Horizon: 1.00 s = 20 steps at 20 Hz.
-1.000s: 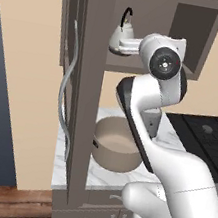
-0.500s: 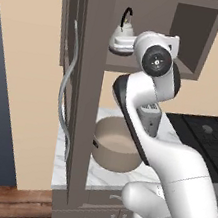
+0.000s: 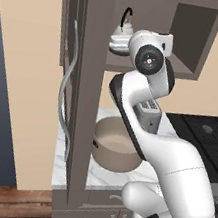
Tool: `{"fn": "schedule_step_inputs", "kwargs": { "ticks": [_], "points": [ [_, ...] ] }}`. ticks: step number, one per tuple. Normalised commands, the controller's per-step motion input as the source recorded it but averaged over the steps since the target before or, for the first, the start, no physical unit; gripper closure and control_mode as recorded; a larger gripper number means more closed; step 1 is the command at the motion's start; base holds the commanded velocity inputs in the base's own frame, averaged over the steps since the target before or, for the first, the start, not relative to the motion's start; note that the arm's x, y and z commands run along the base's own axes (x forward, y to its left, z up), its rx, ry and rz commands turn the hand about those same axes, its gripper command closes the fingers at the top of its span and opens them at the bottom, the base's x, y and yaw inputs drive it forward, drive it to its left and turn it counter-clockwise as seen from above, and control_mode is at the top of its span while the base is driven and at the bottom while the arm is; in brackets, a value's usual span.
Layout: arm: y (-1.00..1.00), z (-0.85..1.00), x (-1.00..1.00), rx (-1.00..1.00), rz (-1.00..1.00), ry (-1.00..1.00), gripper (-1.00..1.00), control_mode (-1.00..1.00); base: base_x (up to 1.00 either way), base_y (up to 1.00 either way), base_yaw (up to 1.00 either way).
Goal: Pick the kettle from the cabinet and place it on a stove burner. Then pick the pot from the counter and place it on another stove burner. Finally, turn both burners on.
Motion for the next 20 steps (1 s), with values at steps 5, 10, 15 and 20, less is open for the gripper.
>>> {"fn": "schedule_step_inputs", "kwargs": {
  "ticks": [5,10,15,20],
  "points": [
    [0.01,0.02,0.03,0.0,0.0,0.0,-1.0,-1.0,0.0,0.0,0.0],
    [0.0,0.0,0.0,0.0,0.0,0.0,-1.0,-1.0,0.0,0.0,0.0],
    [0.0,0.0,0.0,0.0,0.0,0.0,-1.0,-1.0,0.0,0.0,0.0],
    [0.0,0.0,0.0,0.0,0.0,0.0,-1.0,-1.0,0.0,0.0,0.0]
  ]
}}
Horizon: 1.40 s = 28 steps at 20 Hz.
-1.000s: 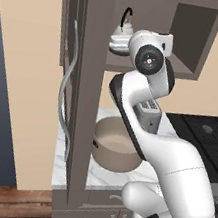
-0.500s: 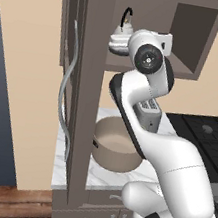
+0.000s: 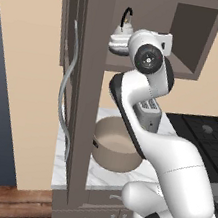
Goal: Pick the kettle from the cabinet and place it on a stove burner. Then pick the pot from the counter and place it on another stove burner. Finally, turn both burners on.
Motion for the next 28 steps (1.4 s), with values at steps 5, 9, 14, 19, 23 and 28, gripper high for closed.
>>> {"fn": "schedule_step_inputs", "kwargs": {
  "ticks": [5,9,14,19,23,28],
  "points": [
    [0.0,0.0,0.0,0.0,0.0,0.0,-1.0,-1.0,0.0,0.0,0.0],
    [0.0,0.0,0.0,0.0,0.0,0.0,-1.0,-1.0,0.0,0.0,0.0],
    [0.0,0.0,0.0,0.01,-0.01,0.0,-1.0,-1.0,0.0,0.0,0.0],
    [0.0,-0.01,-0.04,0.13,-0.11,0.0,-1.0,-1.0,0.0,0.0,0.0],
    [0.01,0.0,-0.02,0.17,-0.11,0.0,-1.0,-1.0,0.0,0.0,0.0],
    [0.15,0.0,0.03,0.08,-0.08,0.0,-1.0,-1.0,0.0,0.0,0.0]
  ]
}}
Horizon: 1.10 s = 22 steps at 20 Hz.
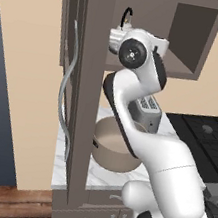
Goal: Pick the kettle from the cabinet and place it on a stove burner. Then pick the pot from the counter and place it on another stove burner. Finally, turn both burners on.
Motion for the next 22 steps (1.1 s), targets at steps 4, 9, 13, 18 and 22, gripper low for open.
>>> {"fn": "schedule_step_inputs", "kwargs": {
  "ticks": [4,9,13,18,22],
  "points": [
    [0.1,0.0,0.22,0.05,-0.01,0.01,-1.0,-1.0,0.0,0.0,0.0],
    [0.01,0.0,0.08,0.03,0.0,0.0,-1.0,-1.0,0.0,0.0,0.0],
    [0.06,0.0,0.28,0.01,0.0,0.0,-1.0,-1.0,0.0,0.0,0.0],
    [0.02,0.0,0.14,0.0,0.0,0.0,-1.0,-1.0,0.0,0.0,0.0],
    [0.0,0.0,0.14,0.0,0.0,0.0,-1.0,-1.0,0.0,0.0,0.0]
  ]
}}
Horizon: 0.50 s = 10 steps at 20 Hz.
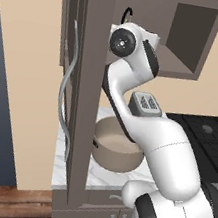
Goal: Pick the kettle from the cabinet and place it on a stove burner. Then pick the pot from the counter and place it on another stove burner. Finally, turn both burners on.
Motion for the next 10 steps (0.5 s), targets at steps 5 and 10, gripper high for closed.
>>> {"fn": "schedule_step_inputs", "kwargs": {
  "ticks": [5,10],
  "points": [
    [0.04,0.0,0.18,0.0,0.0,0.0,-1.0,-1.0,0.0,0.0,0.0],
    [0.09,0.0,0.14,0.0,0.0,0.0,-1.0,-1.0,0.0,0.0,0.0]
  ]
}}
